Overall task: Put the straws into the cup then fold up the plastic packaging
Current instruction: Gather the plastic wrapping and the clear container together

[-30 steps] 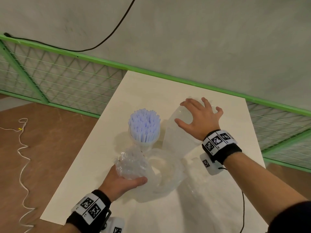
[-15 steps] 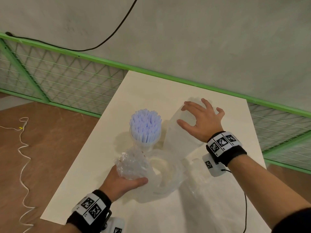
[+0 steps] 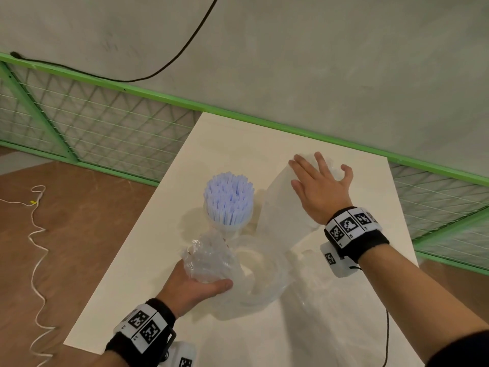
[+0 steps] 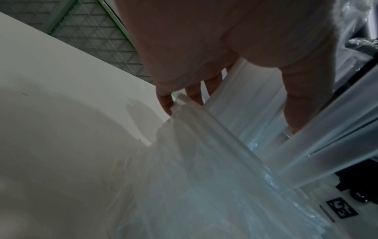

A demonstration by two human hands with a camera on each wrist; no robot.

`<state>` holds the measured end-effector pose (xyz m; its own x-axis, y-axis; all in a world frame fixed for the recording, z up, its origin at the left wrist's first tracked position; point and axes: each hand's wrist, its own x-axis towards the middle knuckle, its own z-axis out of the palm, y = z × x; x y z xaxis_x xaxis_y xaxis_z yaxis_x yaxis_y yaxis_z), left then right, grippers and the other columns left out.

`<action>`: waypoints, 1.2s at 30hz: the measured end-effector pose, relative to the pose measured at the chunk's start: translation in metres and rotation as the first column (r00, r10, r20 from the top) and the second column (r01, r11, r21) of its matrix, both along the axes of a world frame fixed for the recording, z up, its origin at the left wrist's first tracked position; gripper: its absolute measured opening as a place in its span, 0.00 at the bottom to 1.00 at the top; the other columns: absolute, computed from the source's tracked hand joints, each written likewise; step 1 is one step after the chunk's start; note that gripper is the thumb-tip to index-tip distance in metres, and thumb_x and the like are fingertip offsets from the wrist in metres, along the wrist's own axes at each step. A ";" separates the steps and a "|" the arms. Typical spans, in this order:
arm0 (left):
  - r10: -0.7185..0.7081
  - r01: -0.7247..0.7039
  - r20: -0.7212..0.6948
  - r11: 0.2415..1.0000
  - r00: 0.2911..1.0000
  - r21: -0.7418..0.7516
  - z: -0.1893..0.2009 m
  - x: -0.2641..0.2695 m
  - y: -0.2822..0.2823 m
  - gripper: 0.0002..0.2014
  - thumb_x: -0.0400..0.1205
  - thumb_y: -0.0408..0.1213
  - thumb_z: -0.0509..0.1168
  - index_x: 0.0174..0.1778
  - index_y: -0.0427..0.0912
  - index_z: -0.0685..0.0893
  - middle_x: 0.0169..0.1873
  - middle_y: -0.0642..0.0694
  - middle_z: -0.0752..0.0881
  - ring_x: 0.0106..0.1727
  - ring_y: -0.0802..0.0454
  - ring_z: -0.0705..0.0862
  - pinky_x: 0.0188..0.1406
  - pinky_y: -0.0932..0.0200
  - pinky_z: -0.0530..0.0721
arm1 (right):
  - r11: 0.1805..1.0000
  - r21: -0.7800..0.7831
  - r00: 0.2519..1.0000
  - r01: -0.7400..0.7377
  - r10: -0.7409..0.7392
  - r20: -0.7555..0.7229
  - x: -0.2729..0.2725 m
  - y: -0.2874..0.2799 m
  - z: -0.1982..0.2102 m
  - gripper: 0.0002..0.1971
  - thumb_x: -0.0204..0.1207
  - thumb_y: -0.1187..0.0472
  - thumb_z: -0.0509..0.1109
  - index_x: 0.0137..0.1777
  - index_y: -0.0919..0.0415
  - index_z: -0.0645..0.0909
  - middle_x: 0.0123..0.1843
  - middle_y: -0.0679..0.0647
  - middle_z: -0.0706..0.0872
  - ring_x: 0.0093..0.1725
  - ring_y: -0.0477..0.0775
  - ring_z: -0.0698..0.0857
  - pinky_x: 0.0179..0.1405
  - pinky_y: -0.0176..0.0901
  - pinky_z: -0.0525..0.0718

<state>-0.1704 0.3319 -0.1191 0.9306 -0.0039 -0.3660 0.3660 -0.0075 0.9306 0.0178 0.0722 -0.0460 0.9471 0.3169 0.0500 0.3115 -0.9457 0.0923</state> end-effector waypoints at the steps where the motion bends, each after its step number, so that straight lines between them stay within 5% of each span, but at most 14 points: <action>1: 0.000 0.000 0.000 1.000 1.000 0.007 0.000 0.001 0.000 0.34 0.53 0.48 0.84 0.57 0.53 0.87 0.52 0.54 0.92 0.55 0.57 0.89 0.61 0.53 0.83 | 1.000 -0.016 1.000 -0.010 0.010 -0.015 0.000 0.000 0.001 0.26 0.87 0.41 0.38 0.85 0.39 0.50 0.87 0.35 0.50 0.87 0.51 0.44 0.75 0.74 0.46; 4: 0.006 -0.007 0.007 1.000 1.000 0.016 -0.002 0.002 -0.001 0.34 0.53 0.49 0.84 0.56 0.54 0.87 0.52 0.54 0.92 0.56 0.57 0.89 0.62 0.52 0.83 | 0.979 0.183 0.993 -0.096 0.081 0.084 -0.011 0.004 0.023 0.27 0.86 0.42 0.43 0.85 0.41 0.54 0.87 0.38 0.51 0.87 0.53 0.44 0.76 0.70 0.48; 7: -0.003 0.002 0.029 1.000 1.000 0.027 0.001 0.003 -0.004 0.29 0.54 0.49 0.84 0.52 0.58 0.88 0.51 0.54 0.92 0.54 0.58 0.89 0.58 0.56 0.83 | 0.808 0.501 0.950 -0.311 0.252 0.184 -0.046 0.015 0.038 0.30 0.75 0.55 0.56 0.80 0.49 0.66 0.82 0.47 0.68 0.82 0.53 0.64 0.73 0.65 0.62; 10: 0.040 -0.040 0.041 0.999 0.998 0.018 0.005 0.003 -0.008 0.26 0.51 0.46 0.84 0.46 0.56 0.89 0.45 0.56 0.93 0.48 0.61 0.90 0.49 0.62 0.82 | 0.658 0.664 0.877 -0.354 0.480 -0.008 -0.101 0.027 0.025 0.43 0.66 0.55 0.67 0.83 0.51 0.55 0.82 0.50 0.64 0.82 0.52 0.64 0.74 0.67 0.65; 12: 0.071 -0.072 0.052 0.997 0.996 0.001 0.007 0.003 -0.010 0.25 0.49 0.47 0.83 0.44 0.55 0.90 0.44 0.55 0.93 0.45 0.60 0.91 0.47 0.62 0.82 | 0.684 0.640 0.824 -0.350 0.550 -0.137 -0.134 0.035 0.001 0.56 0.62 0.51 0.76 0.85 0.47 0.43 0.85 0.47 0.54 0.85 0.48 0.54 0.79 0.61 0.62; 15: 0.056 -0.055 0.109 0.998 0.992 -0.011 0.014 0.003 -0.017 0.24 0.50 0.47 0.81 0.43 0.66 0.89 0.44 0.55 0.92 0.46 0.59 0.90 0.42 0.64 0.86 | 0.683 0.634 0.855 -0.362 0.514 -0.066 -0.165 0.052 -0.037 0.63 0.60 0.42 0.81 0.85 0.50 0.40 0.87 0.47 0.51 0.86 0.45 0.50 0.78 0.48 0.60; 22: 0.084 -0.082 0.153 0.996 0.985 -0.023 0.010 0.003 -0.019 0.23 0.54 0.43 0.80 0.46 0.59 0.89 0.45 0.46 0.92 0.50 0.49 0.91 0.53 0.48 0.87 | 0.526 0.791 0.934 -0.313 0.321 0.156 -0.178 0.080 -0.055 0.42 0.68 0.53 0.77 0.80 0.53 0.61 0.76 0.44 0.71 0.76 0.35 0.68 0.68 0.45 0.75; 27: 0.042 -0.038 0.190 0.999 0.981 -0.027 0.011 0.002 -0.019 0.22 0.59 0.33 0.79 0.47 0.56 0.90 0.46 0.46 0.93 0.50 0.51 0.91 0.48 0.61 0.85 | 0.392 0.901 0.968 -0.187 0.231 0.100 -0.184 0.082 -0.060 0.39 0.70 0.61 0.77 0.79 0.47 0.63 0.69 0.41 0.79 0.67 0.45 0.80 0.67 0.40 0.78; 32: 0.052 -0.041 0.222 0.998 0.974 -0.052 0.010 0.001 -0.022 0.27 0.55 0.41 0.78 0.53 0.45 0.87 0.46 0.47 0.93 0.49 0.52 0.91 0.43 0.66 0.86 | 0.352 0.920 0.980 -0.173 0.155 0.125 -0.177 0.087 -0.057 0.31 0.67 0.69 0.76 0.70 0.53 0.74 0.55 0.47 0.82 0.57 0.41 0.82 0.60 0.29 0.76; 36: 0.065 -0.051 0.229 0.996 0.971 -0.069 0.010 0.002 -0.023 0.28 0.54 0.41 0.79 0.52 0.46 0.87 0.45 0.47 0.93 0.47 0.53 0.91 0.41 0.68 0.85 | 0.334 0.909 0.964 -0.249 0.179 0.198 -0.170 0.089 -0.051 0.22 0.65 0.72 0.76 0.59 0.57 0.81 0.55 0.51 0.82 0.56 0.44 0.83 0.58 0.34 0.79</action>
<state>-0.1689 0.3090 -0.1087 0.9892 0.0367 -0.1419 0.1392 0.0679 0.9879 -0.1525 0.1615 -0.0975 0.8387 0.2291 0.4940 0.5445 -0.3454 -0.7643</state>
